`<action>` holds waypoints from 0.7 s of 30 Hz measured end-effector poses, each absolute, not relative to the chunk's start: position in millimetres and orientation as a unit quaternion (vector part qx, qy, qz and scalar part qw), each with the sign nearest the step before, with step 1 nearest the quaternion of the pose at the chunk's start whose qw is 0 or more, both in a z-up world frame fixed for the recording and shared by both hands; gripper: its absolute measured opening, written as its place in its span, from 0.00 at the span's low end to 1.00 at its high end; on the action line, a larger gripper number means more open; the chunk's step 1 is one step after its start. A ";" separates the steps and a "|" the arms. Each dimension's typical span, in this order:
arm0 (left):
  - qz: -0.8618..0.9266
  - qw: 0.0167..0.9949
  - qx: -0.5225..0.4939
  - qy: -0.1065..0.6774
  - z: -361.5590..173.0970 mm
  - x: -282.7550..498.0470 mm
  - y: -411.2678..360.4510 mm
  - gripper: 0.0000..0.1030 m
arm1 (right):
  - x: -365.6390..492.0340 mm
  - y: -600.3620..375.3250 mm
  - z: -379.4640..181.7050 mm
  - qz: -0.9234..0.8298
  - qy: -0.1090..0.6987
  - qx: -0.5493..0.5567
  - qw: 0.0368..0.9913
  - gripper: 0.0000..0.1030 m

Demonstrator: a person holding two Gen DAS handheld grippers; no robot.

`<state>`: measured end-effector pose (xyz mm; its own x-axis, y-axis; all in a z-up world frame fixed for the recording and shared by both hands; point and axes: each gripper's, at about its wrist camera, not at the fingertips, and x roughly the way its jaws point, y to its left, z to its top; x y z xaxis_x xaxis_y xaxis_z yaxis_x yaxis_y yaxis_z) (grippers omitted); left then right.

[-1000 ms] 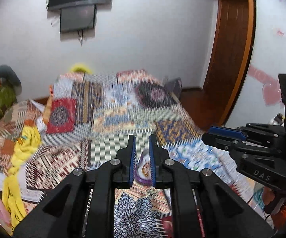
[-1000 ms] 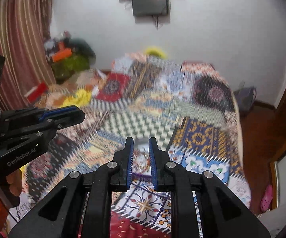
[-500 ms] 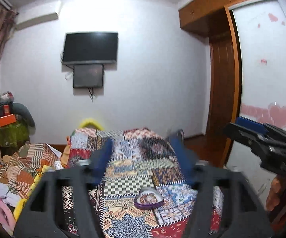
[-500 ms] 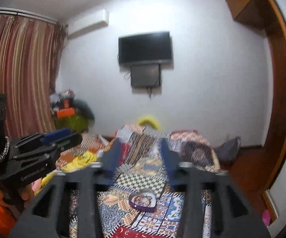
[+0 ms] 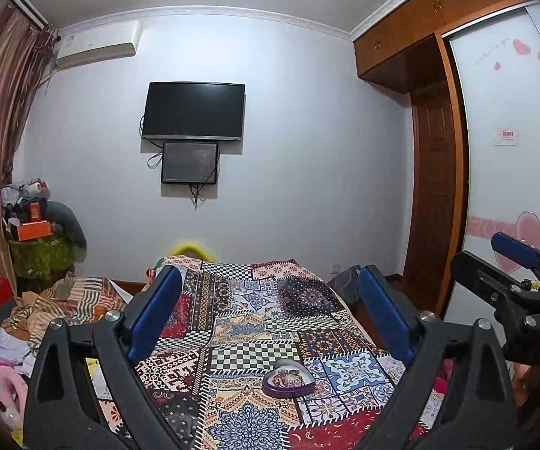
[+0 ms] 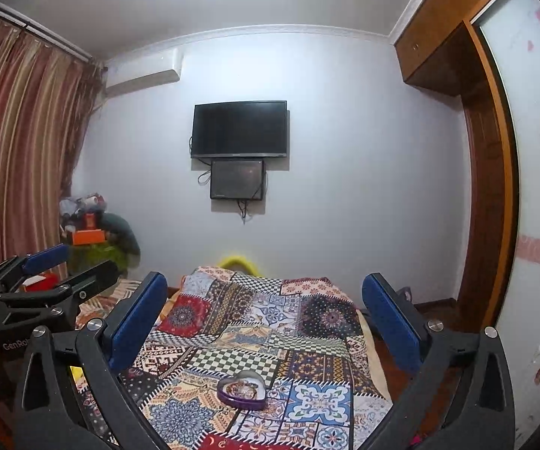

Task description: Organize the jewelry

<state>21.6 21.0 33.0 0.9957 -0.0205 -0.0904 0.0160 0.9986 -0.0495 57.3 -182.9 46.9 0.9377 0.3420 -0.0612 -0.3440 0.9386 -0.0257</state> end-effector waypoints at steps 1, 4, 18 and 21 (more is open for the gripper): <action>-0.010 0.999 -0.026 0.047 32.4 19.4 21.3 0.93 | 59.5 -182.4 47.4 0.175 0.030 -0.017 0.984 1.00; -0.012 0.998 -0.031 0.051 32.9 21.7 22.0 0.93 | 55.8 -187.5 47.2 0.176 0.031 -0.016 0.984 1.00; -0.008 0.998 -0.026 0.061 27.7 22.3 18.3 0.93 | 53.1 -190.3 38.8 0.177 0.046 -0.015 0.983 1.00; -0.008 0.998 -0.027 0.063 26.0 23.5 18.7 0.93 | 52.2 -191.7 38.7 0.179 0.049 -0.011 0.983 1.00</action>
<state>23.5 18.7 26.0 0.9920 -0.0192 -0.1247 0.0126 0.9985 -0.0541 52.2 -191.7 38.7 0.9312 0.3502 -0.1009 -0.3523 0.9359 -0.0035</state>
